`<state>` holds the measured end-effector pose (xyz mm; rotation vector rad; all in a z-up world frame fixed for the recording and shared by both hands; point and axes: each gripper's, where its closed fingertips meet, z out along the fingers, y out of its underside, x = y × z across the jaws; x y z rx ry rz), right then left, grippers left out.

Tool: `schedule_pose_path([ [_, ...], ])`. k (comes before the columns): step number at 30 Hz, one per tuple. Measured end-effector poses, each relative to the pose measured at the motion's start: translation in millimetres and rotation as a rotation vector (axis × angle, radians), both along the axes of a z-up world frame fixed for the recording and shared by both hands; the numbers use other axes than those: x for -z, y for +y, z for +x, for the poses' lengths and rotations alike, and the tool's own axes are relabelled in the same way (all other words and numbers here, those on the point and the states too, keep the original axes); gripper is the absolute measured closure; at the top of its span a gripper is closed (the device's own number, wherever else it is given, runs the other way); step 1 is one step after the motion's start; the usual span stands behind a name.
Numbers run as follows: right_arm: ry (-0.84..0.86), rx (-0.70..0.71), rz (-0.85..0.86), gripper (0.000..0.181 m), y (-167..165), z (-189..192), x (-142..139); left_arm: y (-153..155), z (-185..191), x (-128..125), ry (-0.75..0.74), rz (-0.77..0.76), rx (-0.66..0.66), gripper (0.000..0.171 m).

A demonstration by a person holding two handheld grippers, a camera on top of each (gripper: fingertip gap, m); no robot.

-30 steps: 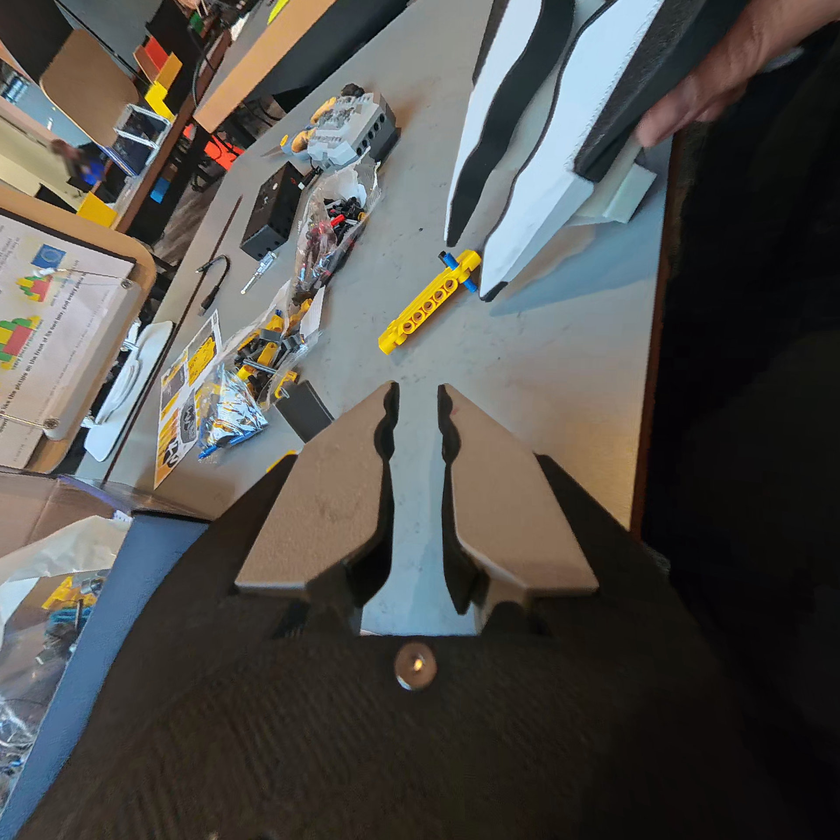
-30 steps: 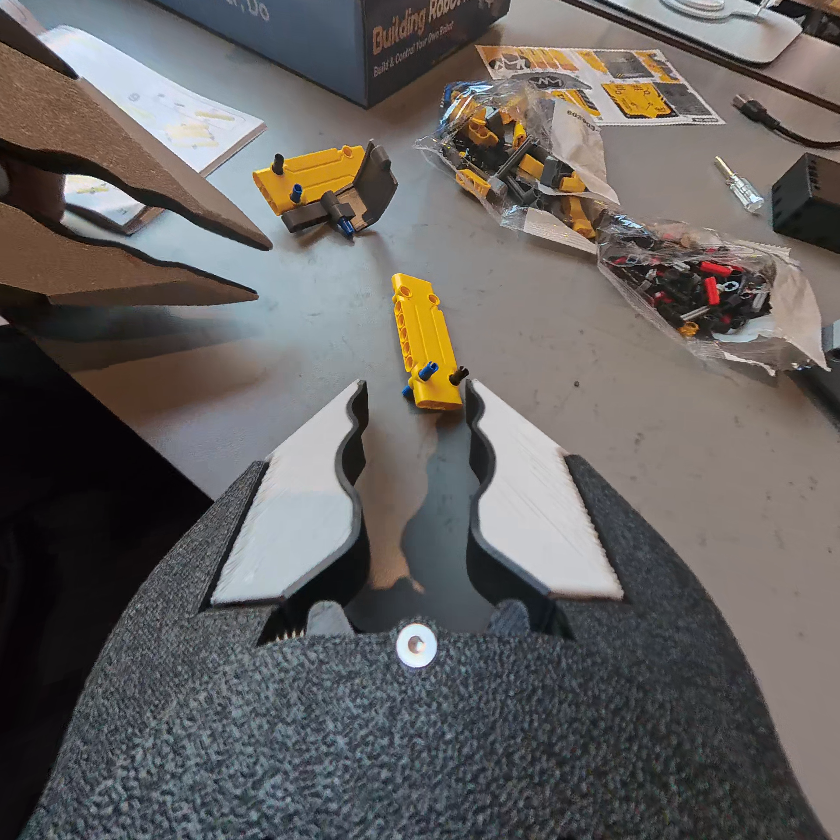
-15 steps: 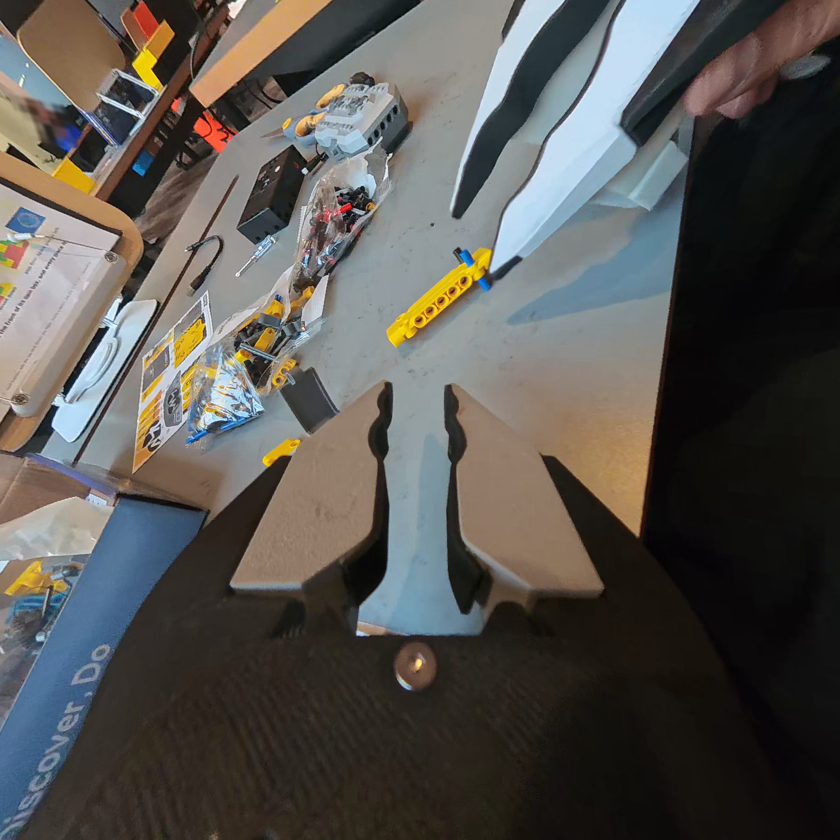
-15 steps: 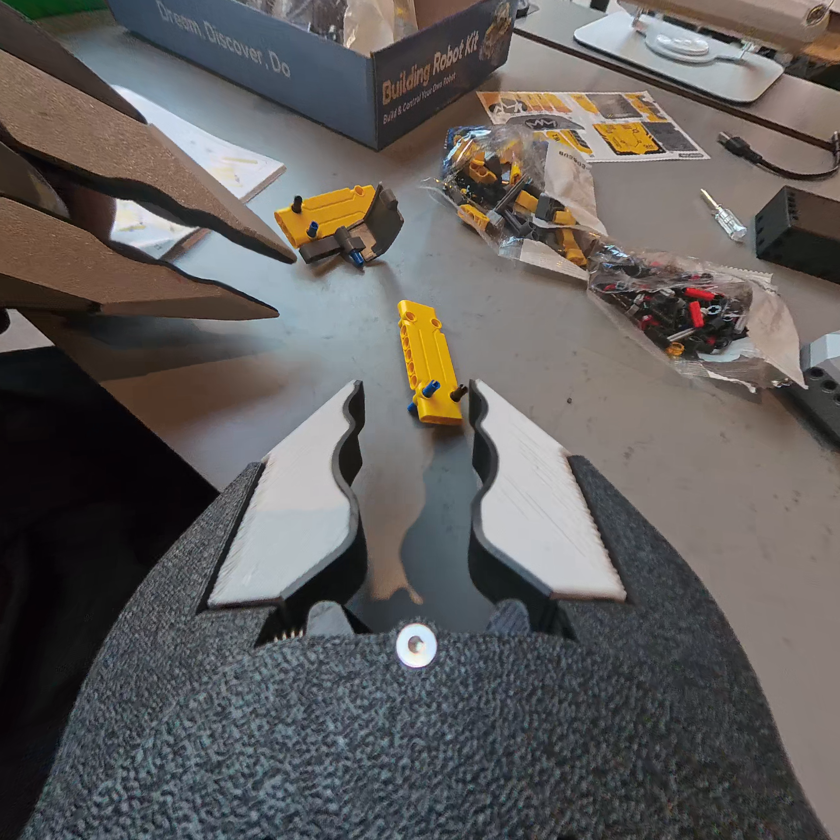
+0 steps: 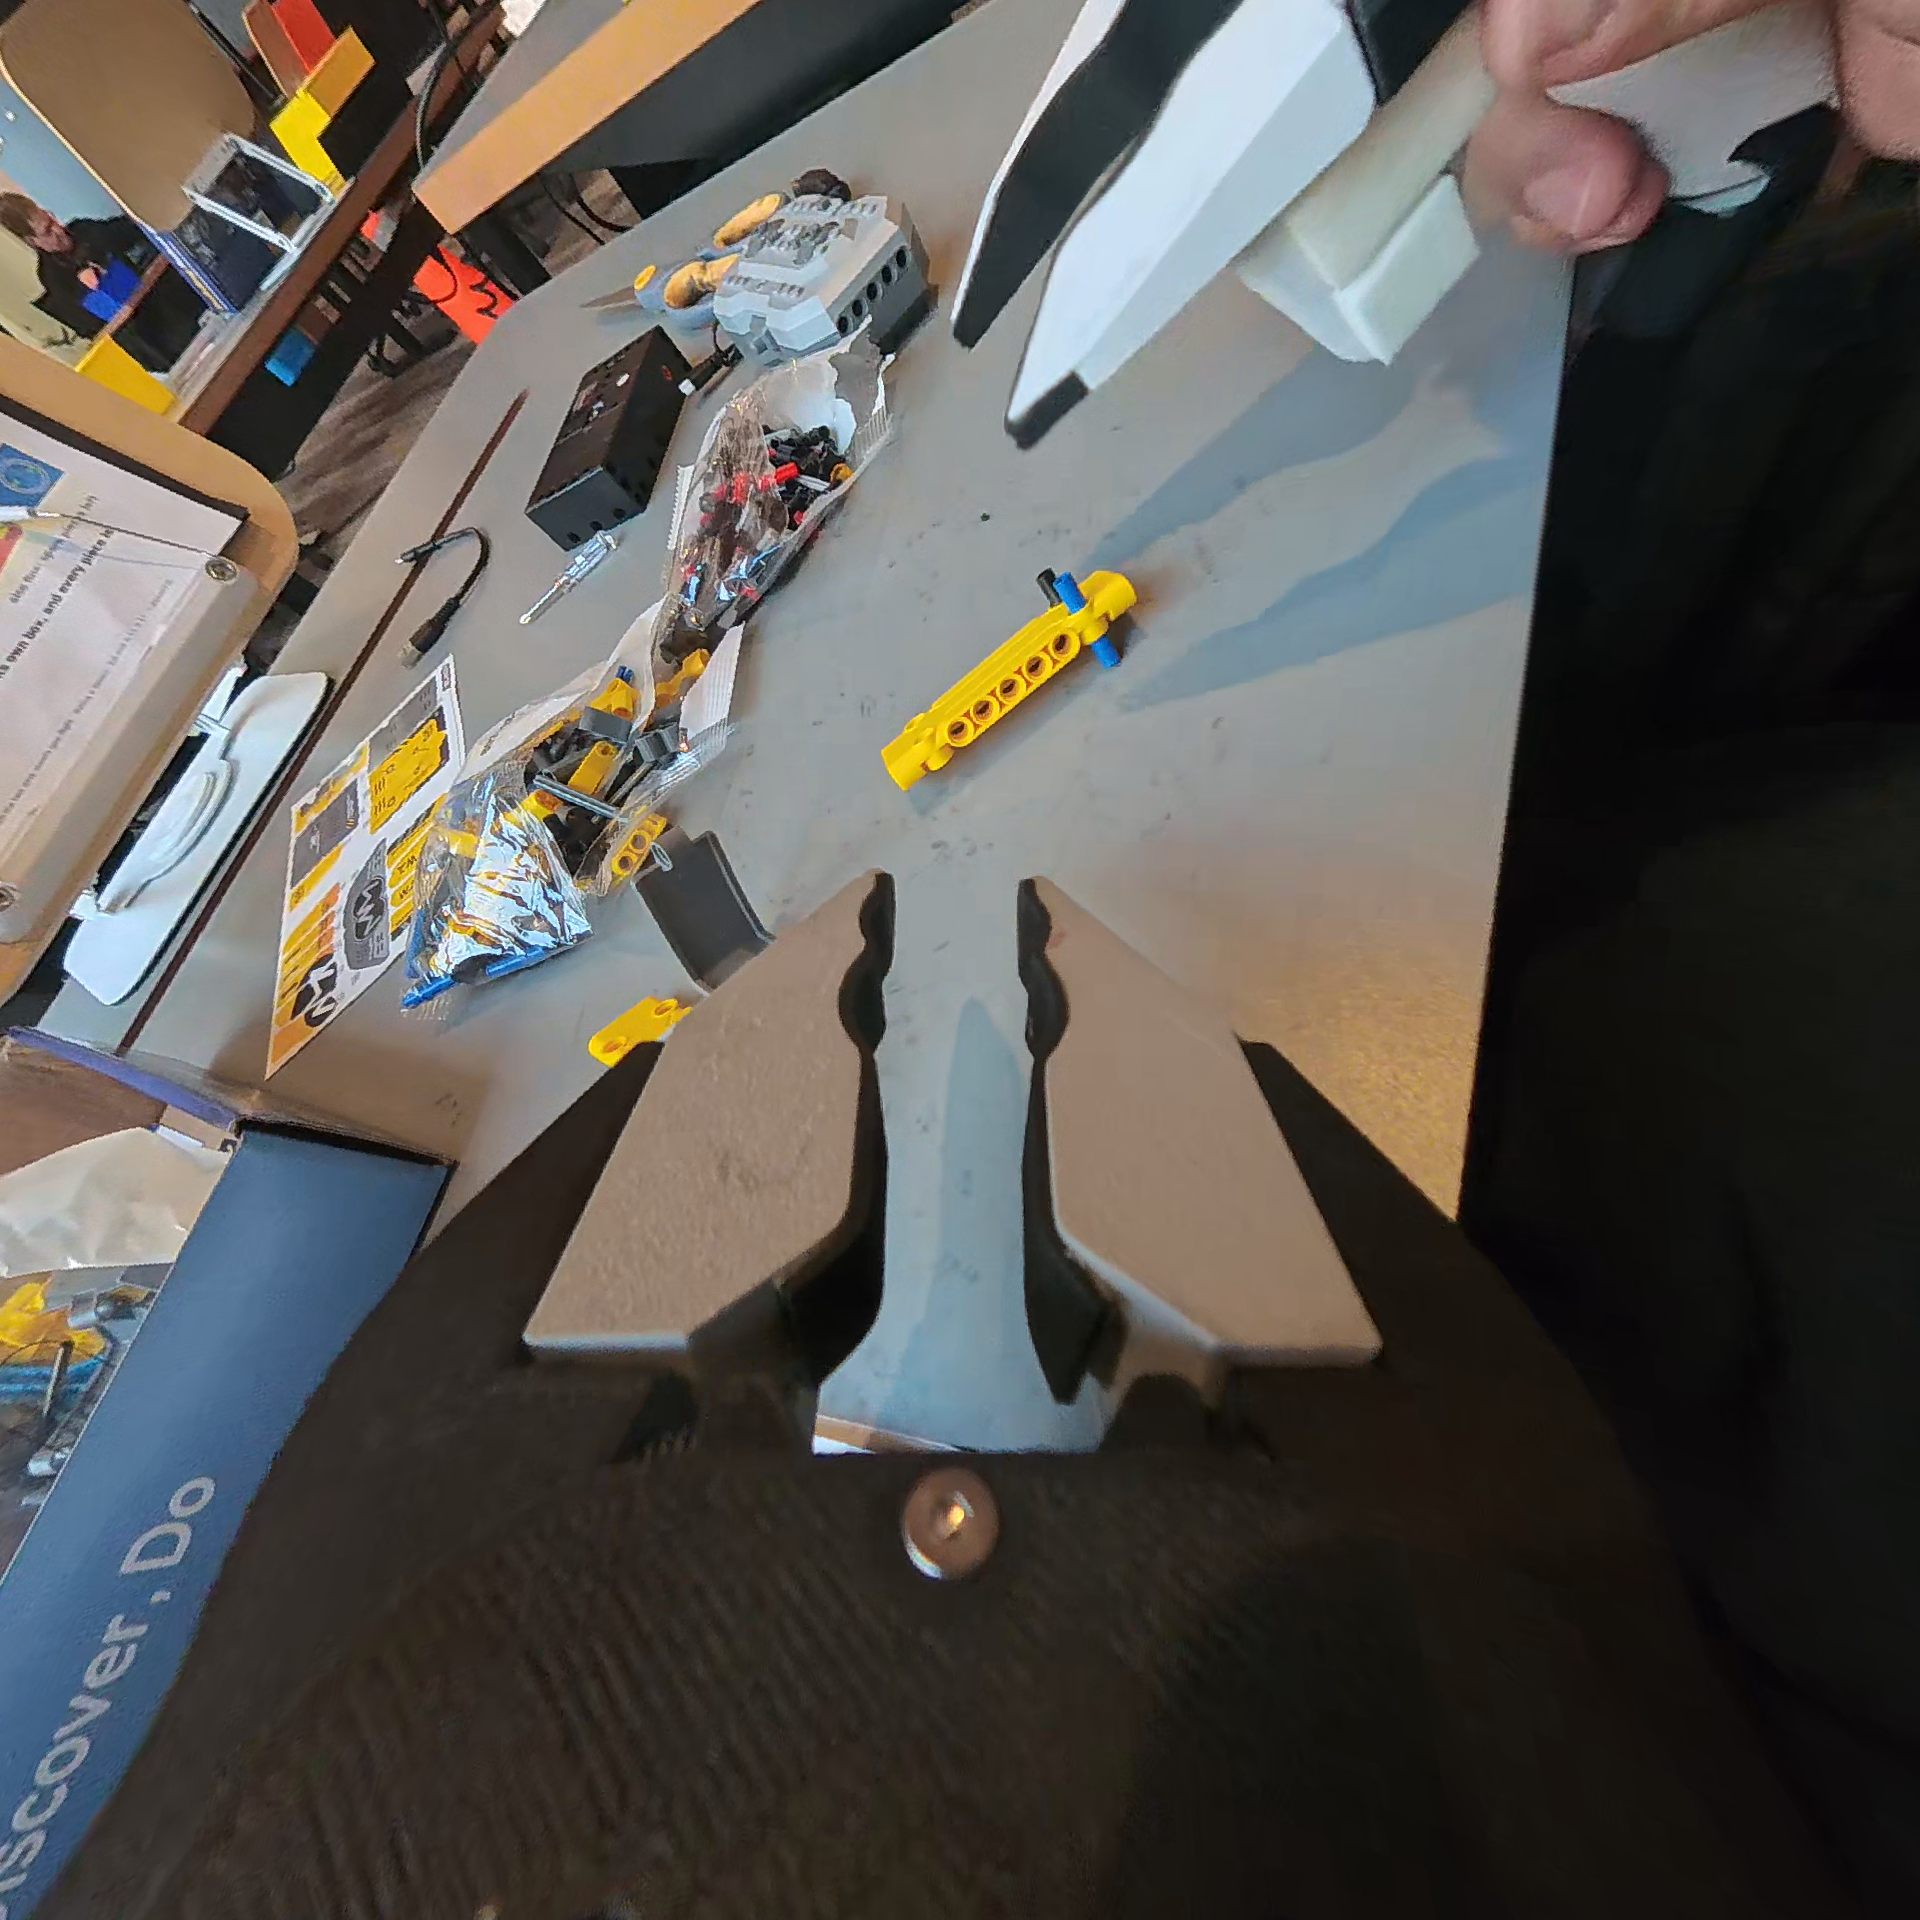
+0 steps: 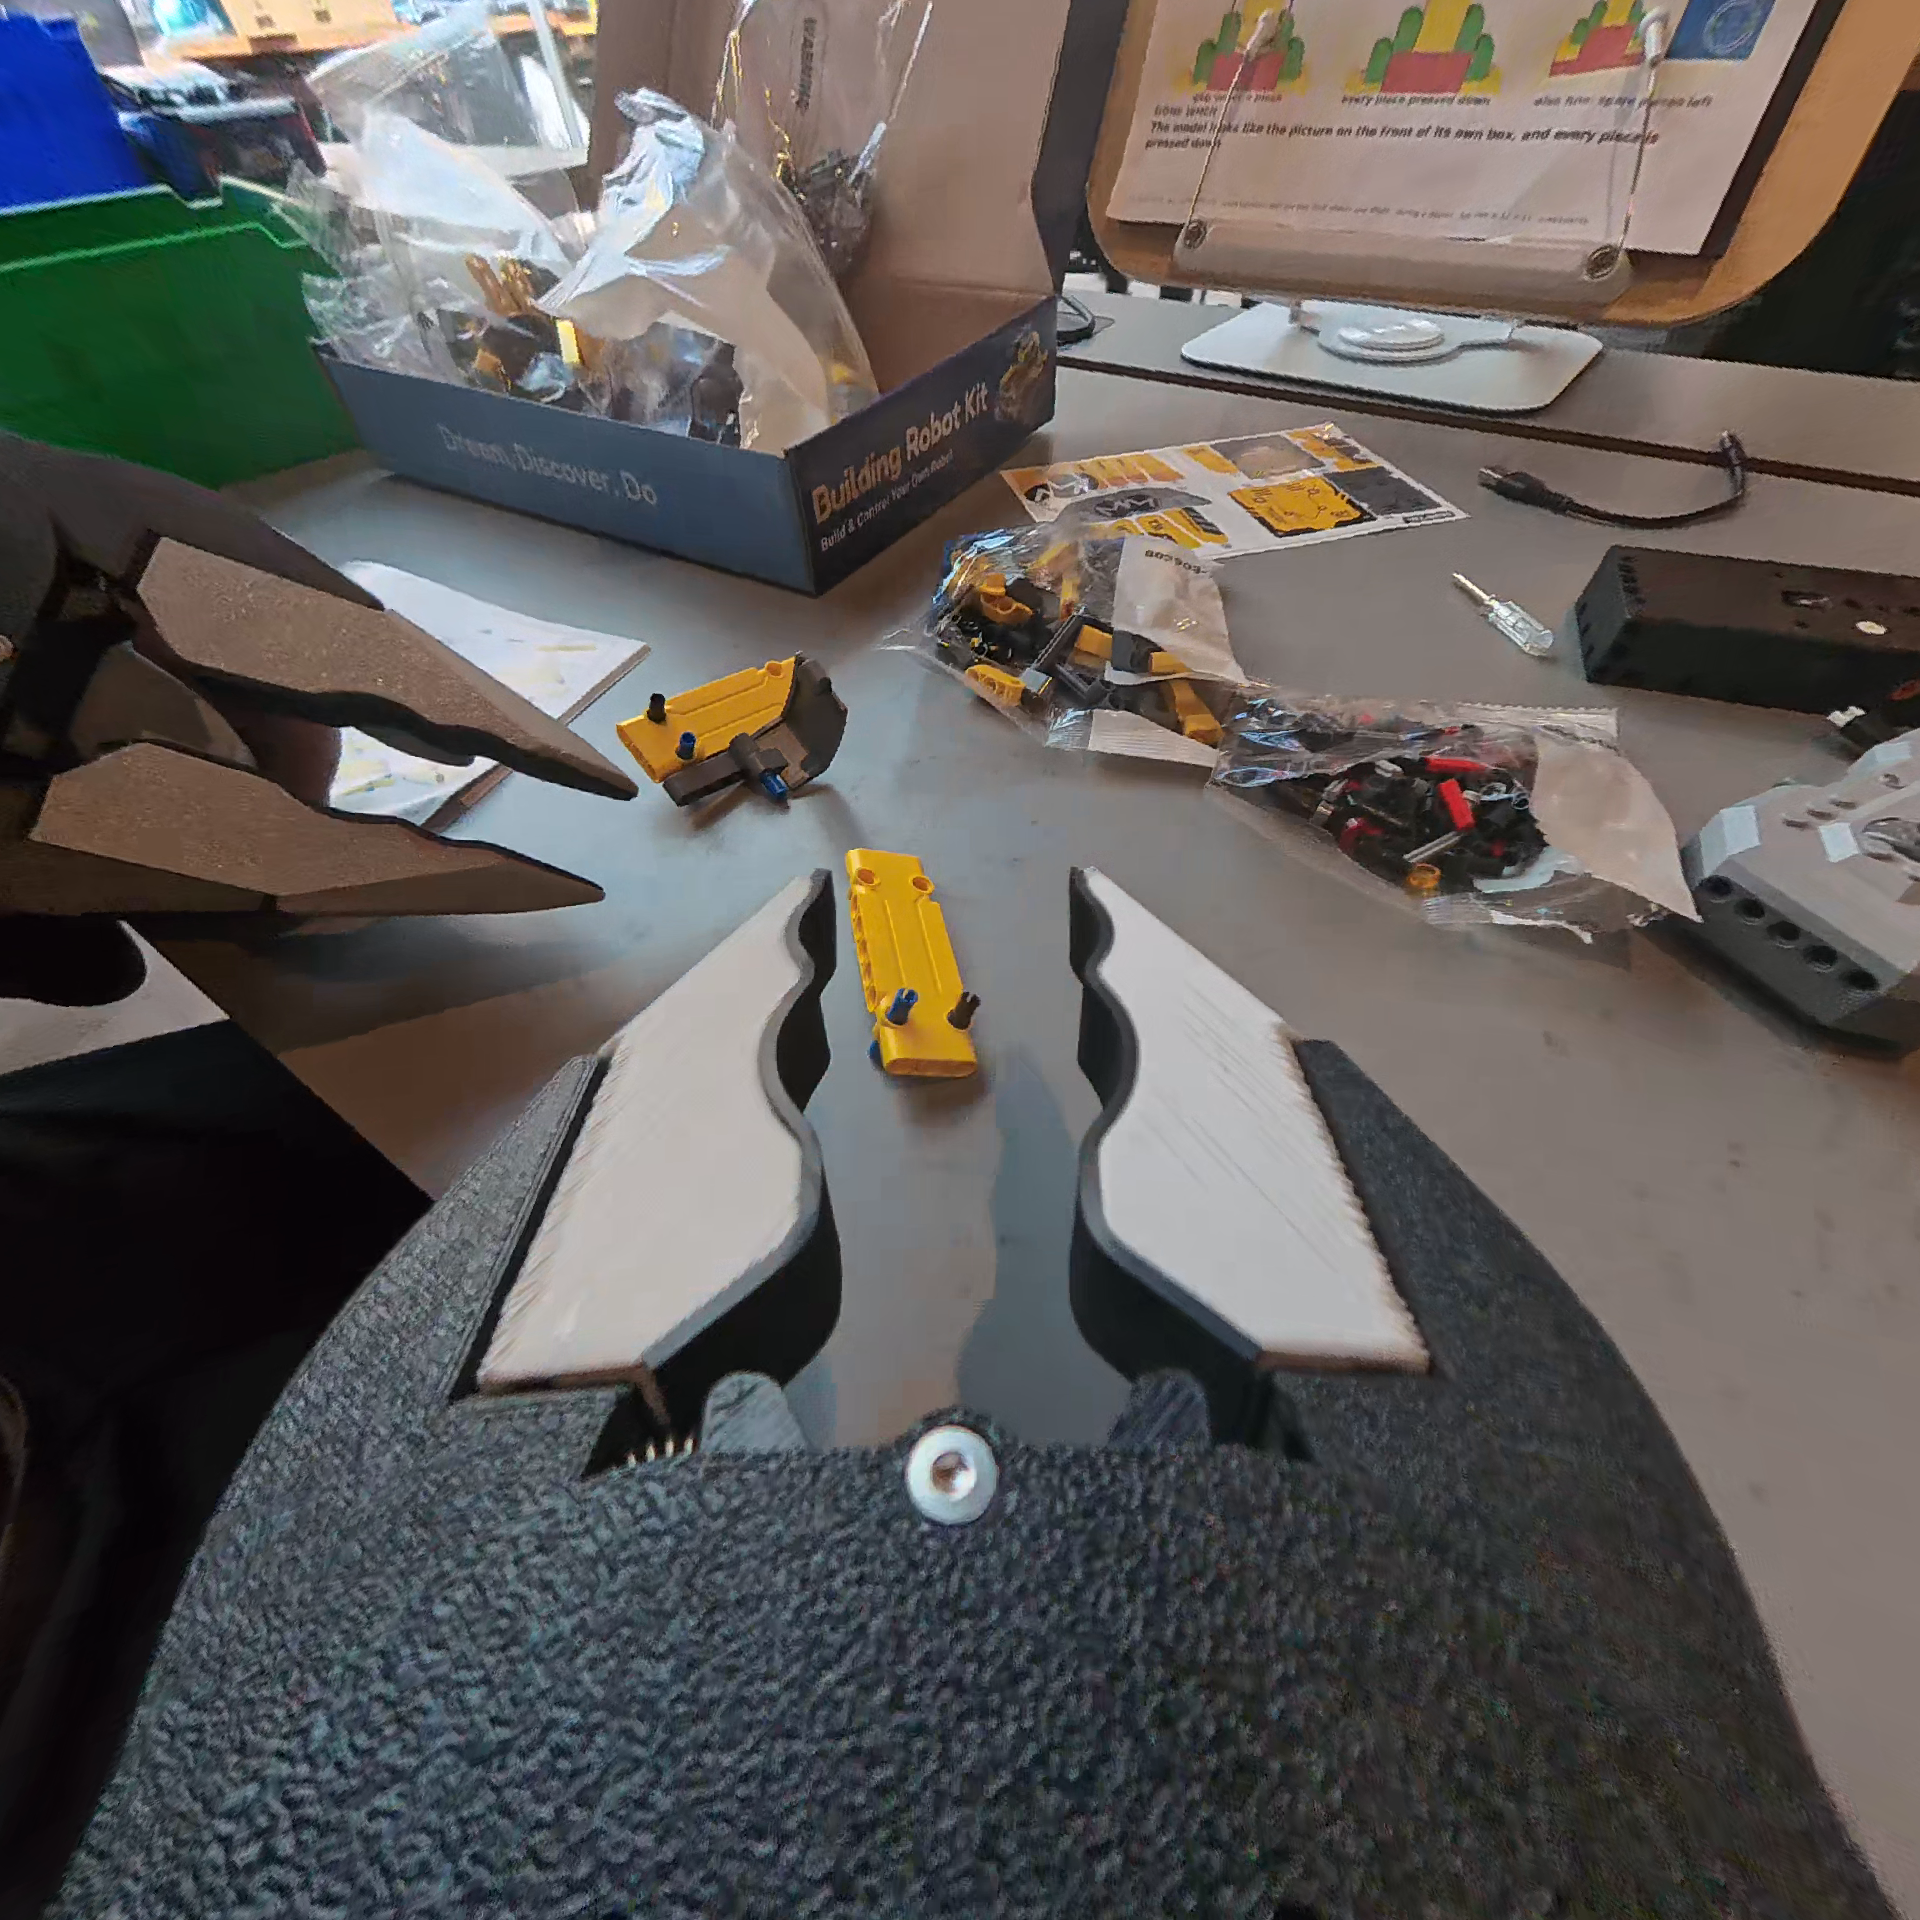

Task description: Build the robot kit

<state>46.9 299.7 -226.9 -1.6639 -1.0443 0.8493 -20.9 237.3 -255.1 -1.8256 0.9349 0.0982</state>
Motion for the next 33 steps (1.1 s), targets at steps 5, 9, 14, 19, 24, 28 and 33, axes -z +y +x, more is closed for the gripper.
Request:
schedule_pose_path([
  [5,0.028,0.013,-0.066,0.136,8,5,3,0,0,1,-0.001,-0.007,0.002,0.151],
  [9,0.029,0.034,-0.082,0.137,13,8,4,0,0,1,0.005,-0.007,0.003,0.151],
  [14,-0.044,0.176,-0.026,0.145,38,27,2,-1,1,1,0.007,-0.004,0.008,0.151],
  [19,-0.15,0.275,0.018,0.149,62,47,10,0,0,2,0.013,-0.009,0.003,0.152],
  [24,-0.232,0.28,0.021,0.164,80,49,15,0,0,4,0.019,-0.015,0.0,0.152],
  [28,-0.334,0.206,0.028,0.165,101,27,22,1,0,5,0.033,-0.018,-0.002,0.152],
  [33,-0.508,0.126,0.038,0.171,125,3,47,1,0,4,0.025,-0.011,-0.003,0.153],
])
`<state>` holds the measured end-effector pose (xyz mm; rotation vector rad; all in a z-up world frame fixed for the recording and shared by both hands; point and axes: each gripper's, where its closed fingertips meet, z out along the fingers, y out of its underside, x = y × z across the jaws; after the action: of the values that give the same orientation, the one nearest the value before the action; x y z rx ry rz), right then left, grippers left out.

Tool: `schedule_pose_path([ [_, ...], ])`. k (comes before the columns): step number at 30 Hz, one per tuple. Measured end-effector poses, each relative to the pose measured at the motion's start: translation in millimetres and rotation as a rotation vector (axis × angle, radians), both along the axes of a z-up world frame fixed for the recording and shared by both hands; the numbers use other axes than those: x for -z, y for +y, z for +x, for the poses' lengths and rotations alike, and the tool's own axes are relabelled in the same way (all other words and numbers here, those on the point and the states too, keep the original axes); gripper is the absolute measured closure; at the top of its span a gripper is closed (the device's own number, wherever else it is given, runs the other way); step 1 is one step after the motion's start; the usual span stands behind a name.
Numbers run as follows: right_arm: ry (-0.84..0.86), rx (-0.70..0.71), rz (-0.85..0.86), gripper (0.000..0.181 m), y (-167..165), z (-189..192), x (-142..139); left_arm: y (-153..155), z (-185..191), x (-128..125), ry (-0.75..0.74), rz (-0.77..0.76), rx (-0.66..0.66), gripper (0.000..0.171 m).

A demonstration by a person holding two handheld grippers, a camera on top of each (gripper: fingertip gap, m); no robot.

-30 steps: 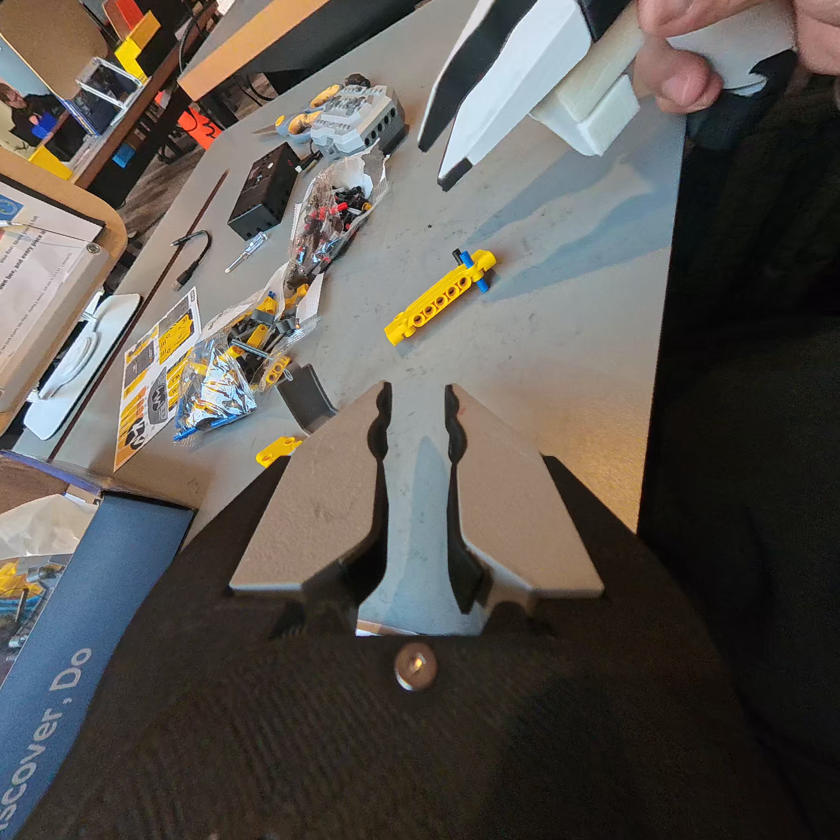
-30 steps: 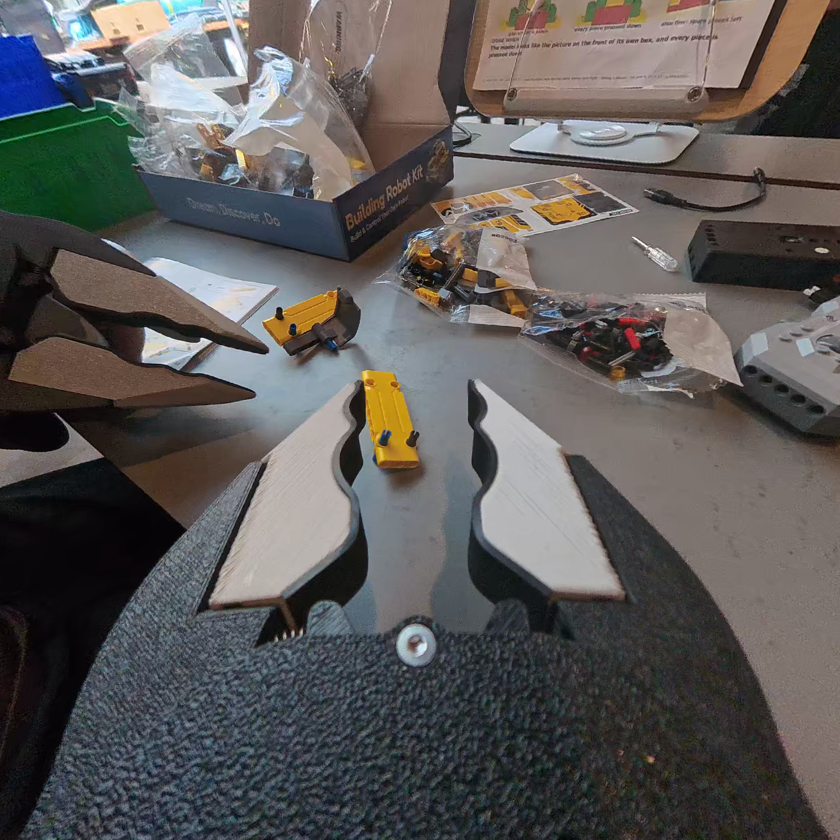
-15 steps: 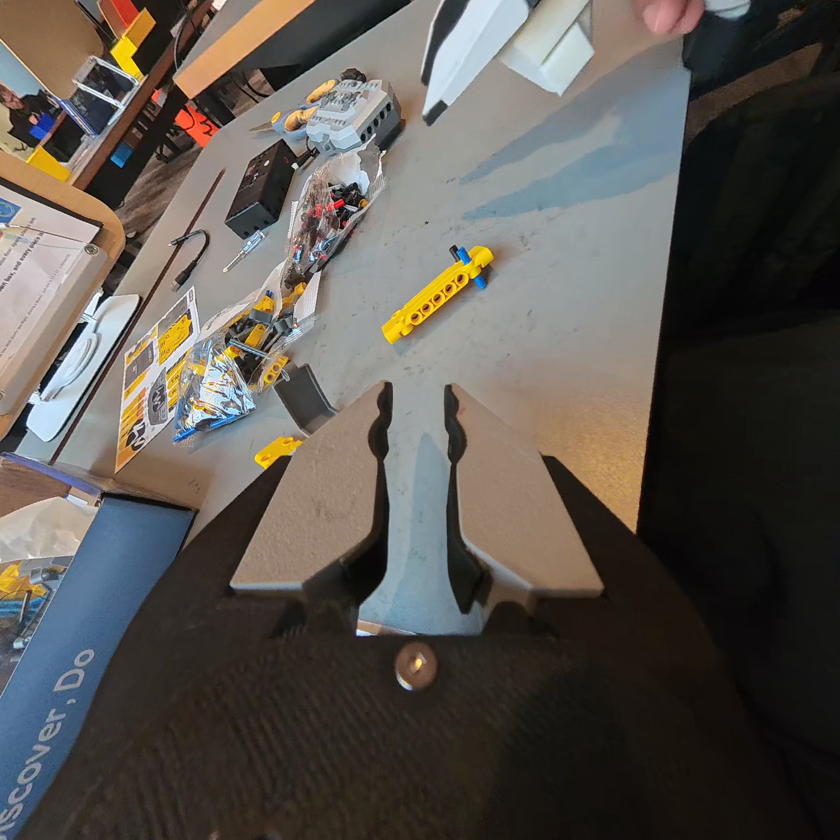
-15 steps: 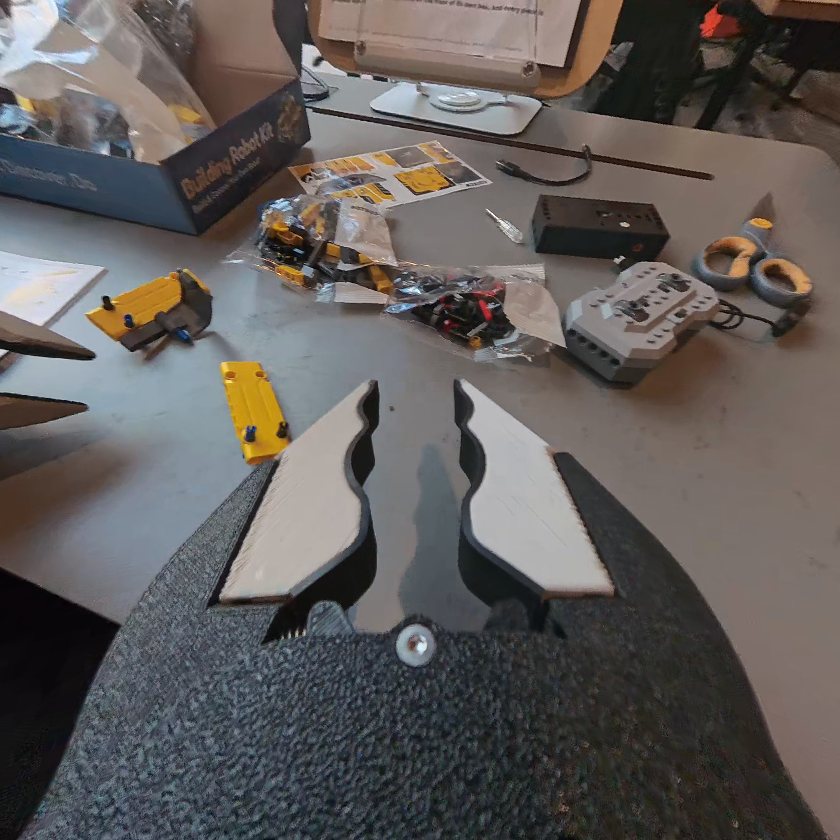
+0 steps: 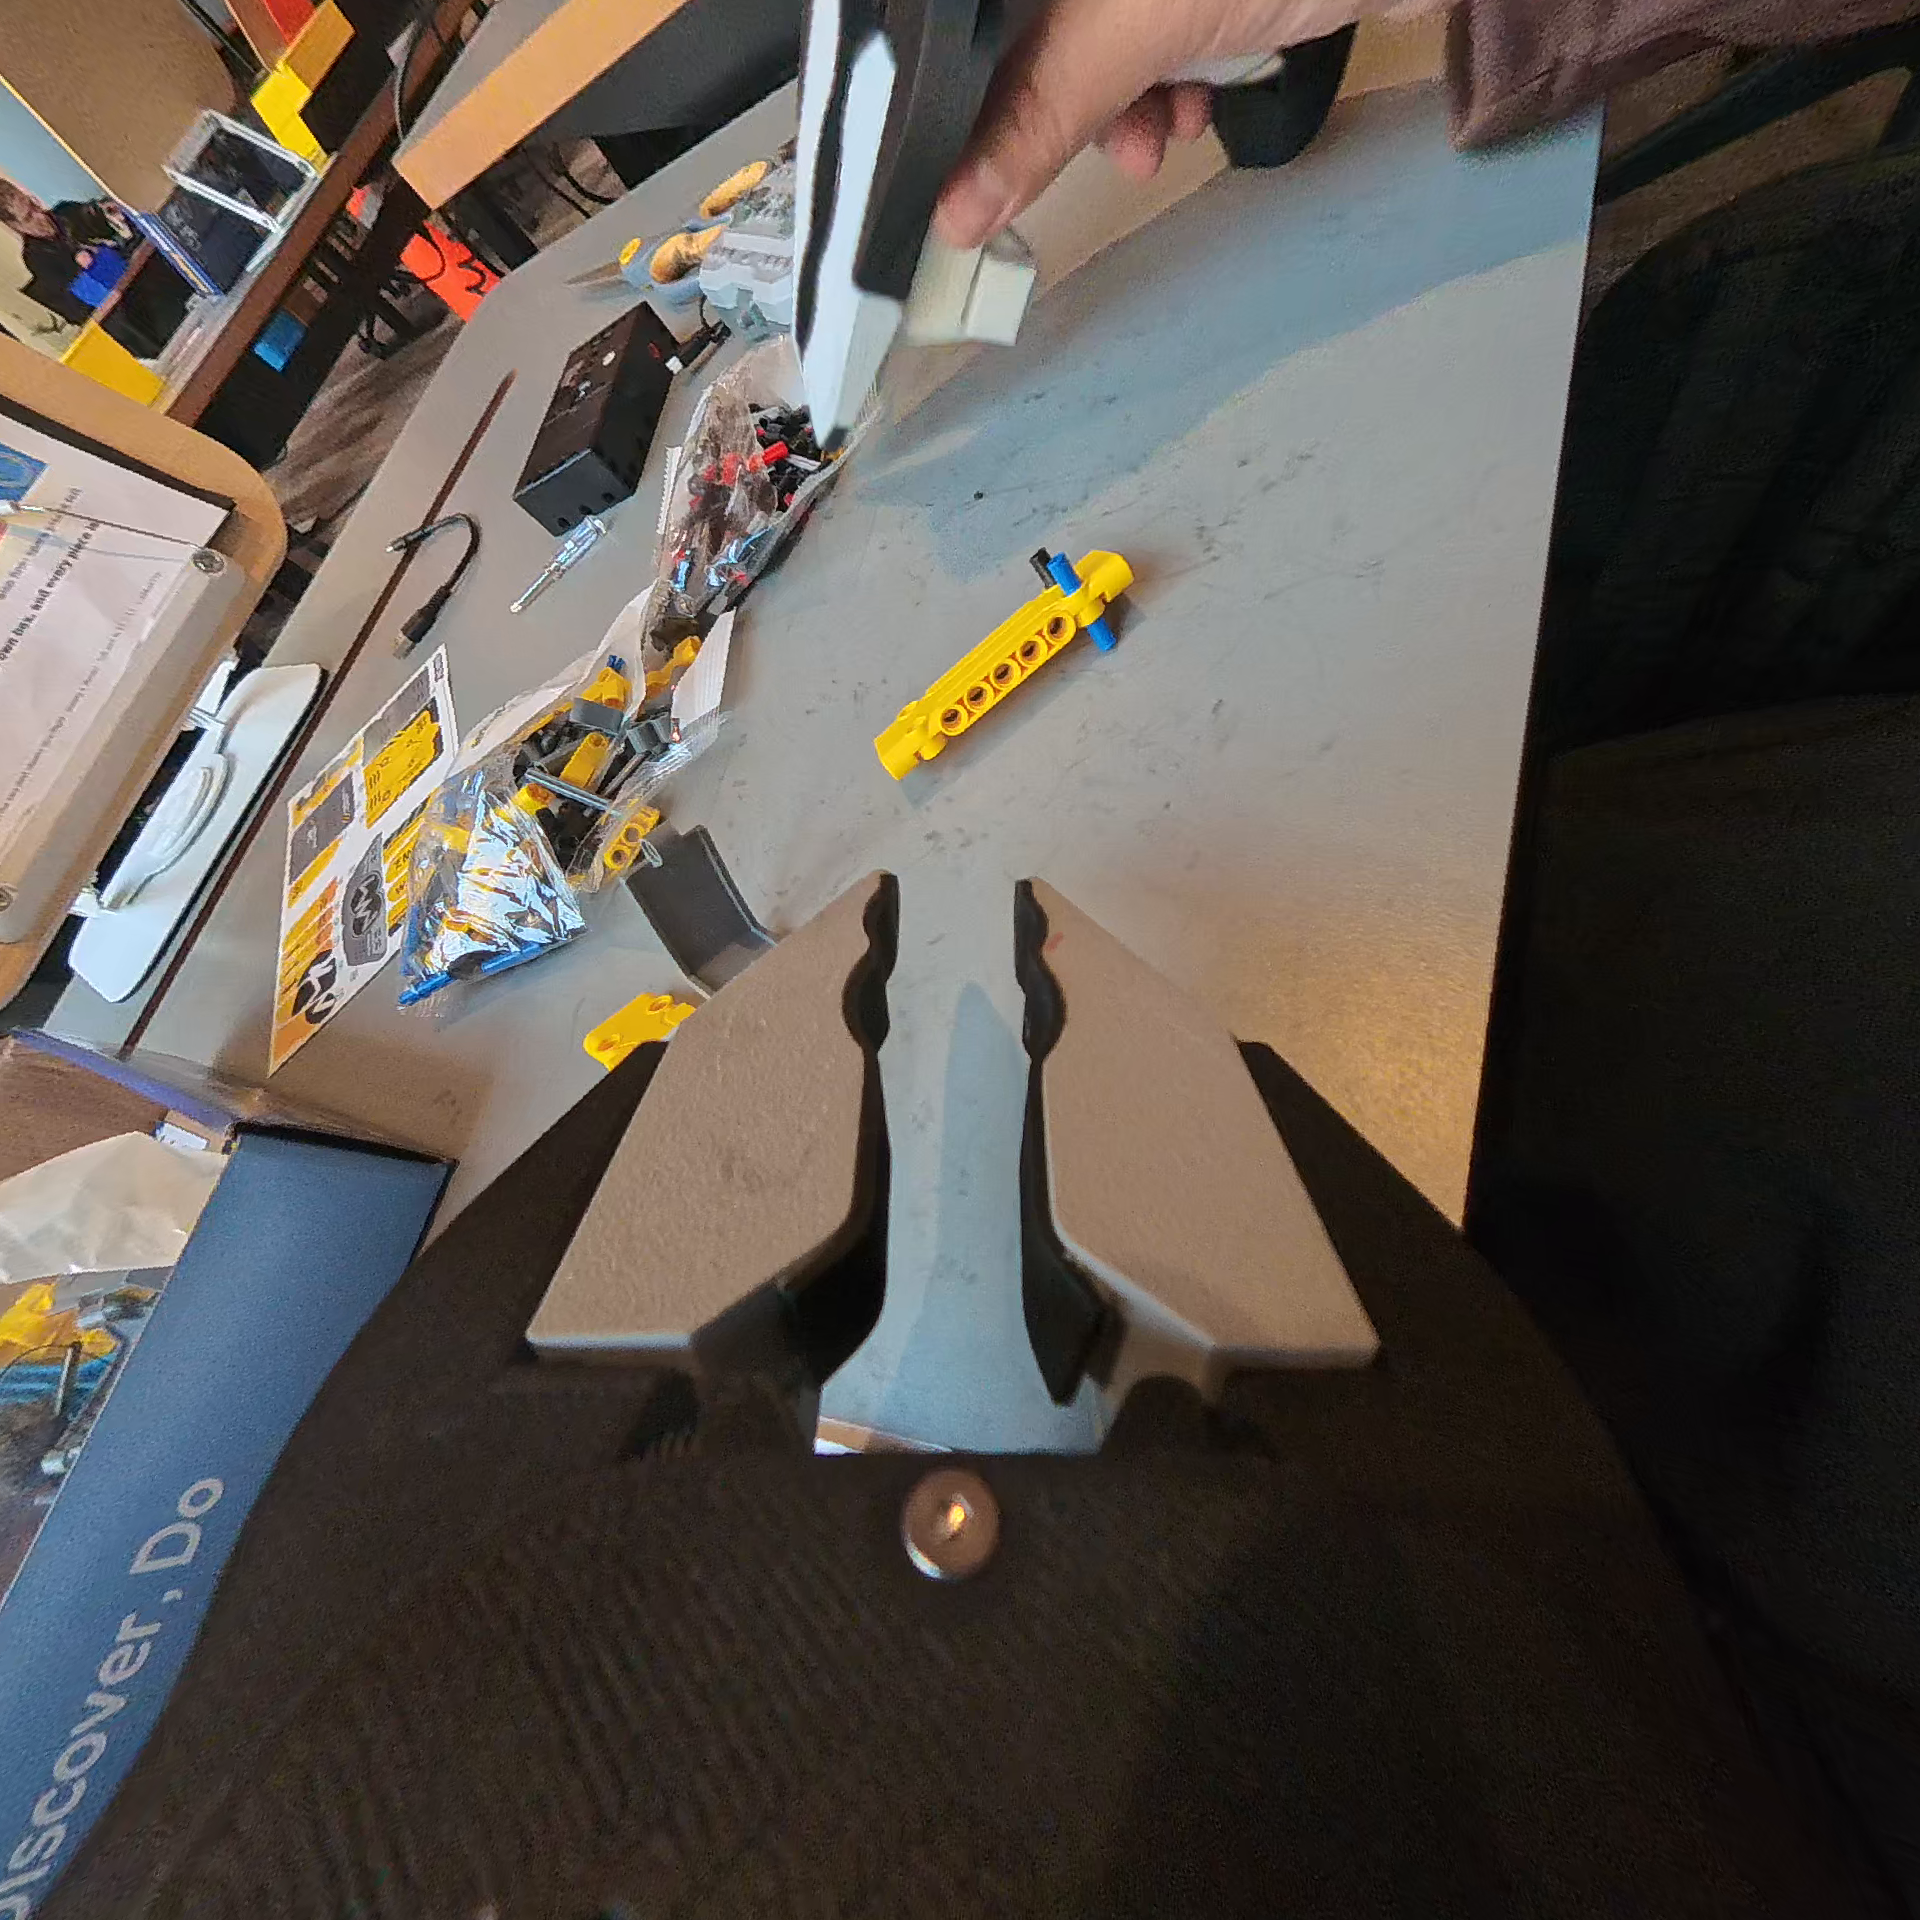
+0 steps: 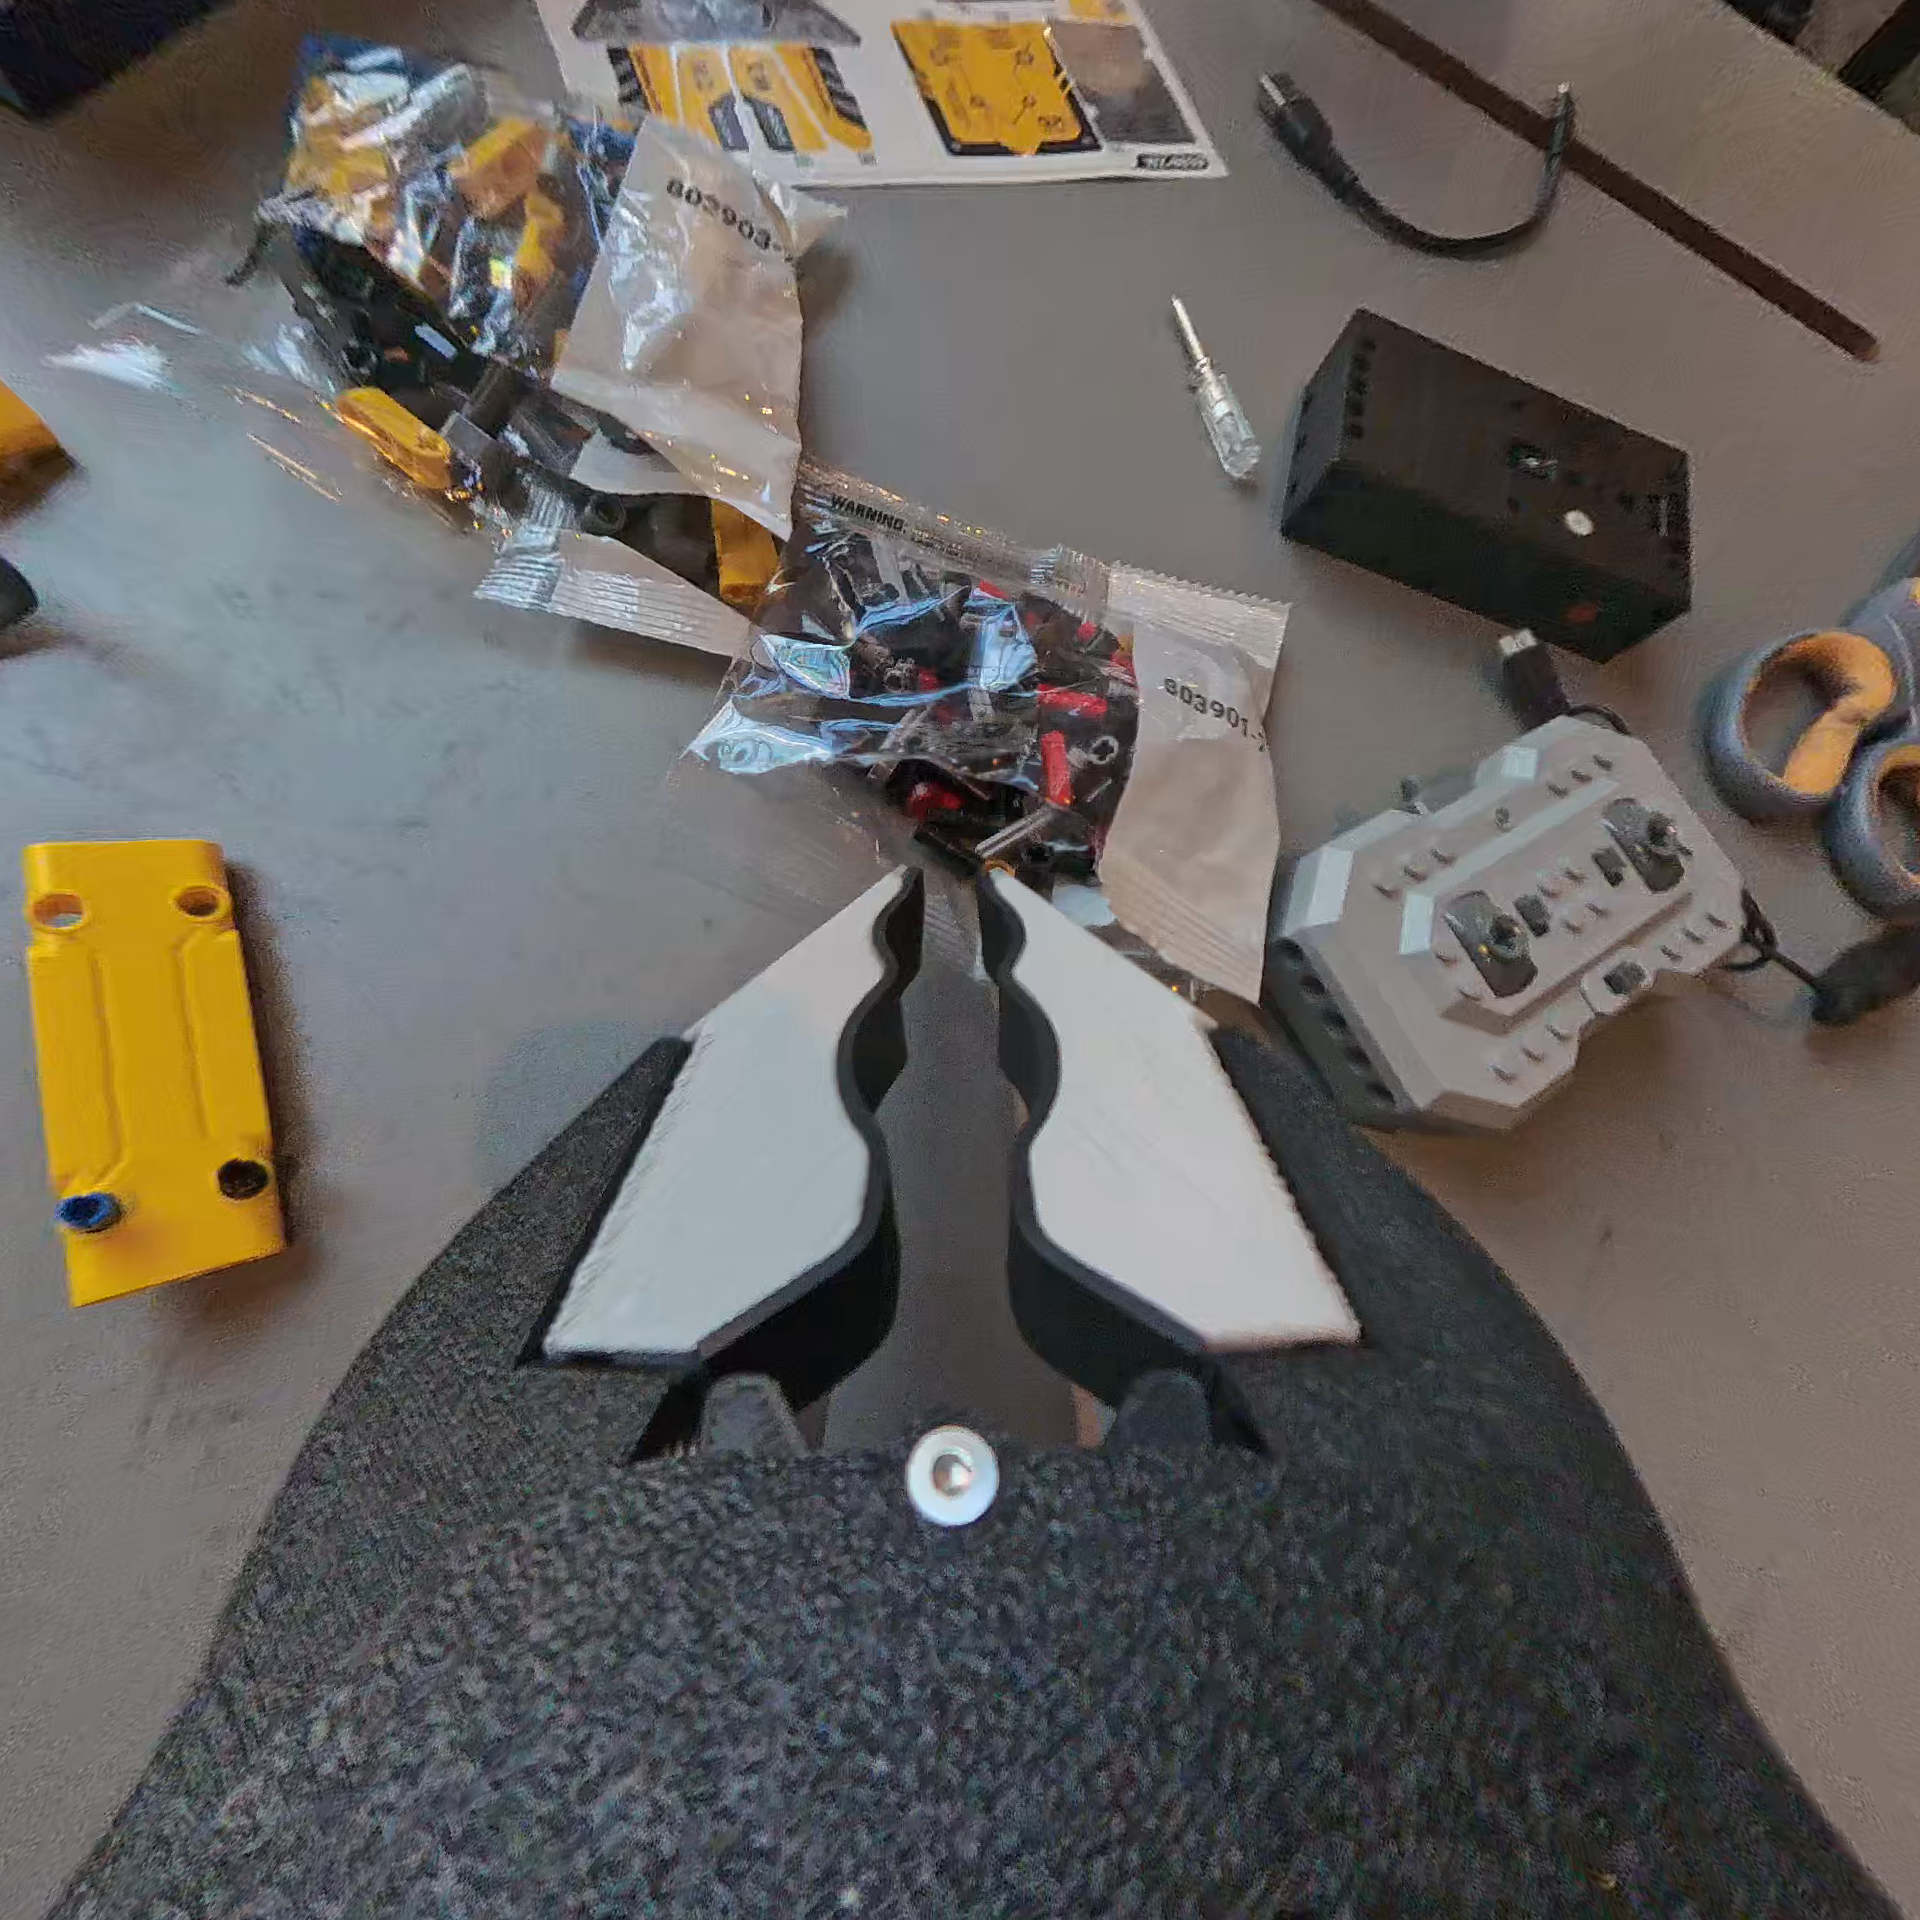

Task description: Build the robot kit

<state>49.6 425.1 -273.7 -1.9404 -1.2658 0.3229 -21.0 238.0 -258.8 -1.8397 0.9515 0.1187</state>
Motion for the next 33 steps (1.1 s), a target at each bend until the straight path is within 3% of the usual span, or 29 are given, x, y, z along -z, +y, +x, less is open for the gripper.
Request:
schedule_pose_path([
  [8,-0.178,-0.142,0.104,0.164,9,-13,12,-1,1,-2,-0.032,-0.006,0.016,0.154],
  [10,-0.185,-0.199,0.062,0.176,4,-17,15,-1,1,-3,-0.038,-0.007,0.017,0.154],
  [13,-0.191,-0.251,0.042,0.176,3,-23,16,-1,1,-3,-0.039,-0.009,0.017,0.154],
  [18,-0.167,-0.237,-0.003,0.178,3,-27,13,-1,1,-1,-0.03,-0.011,0.015,0.154],
  [33,0.043,-0.213,-0.121,0.178,-46,-14,-13,-1,2,-2,-0.016,0.004,0.019,0.154],
])
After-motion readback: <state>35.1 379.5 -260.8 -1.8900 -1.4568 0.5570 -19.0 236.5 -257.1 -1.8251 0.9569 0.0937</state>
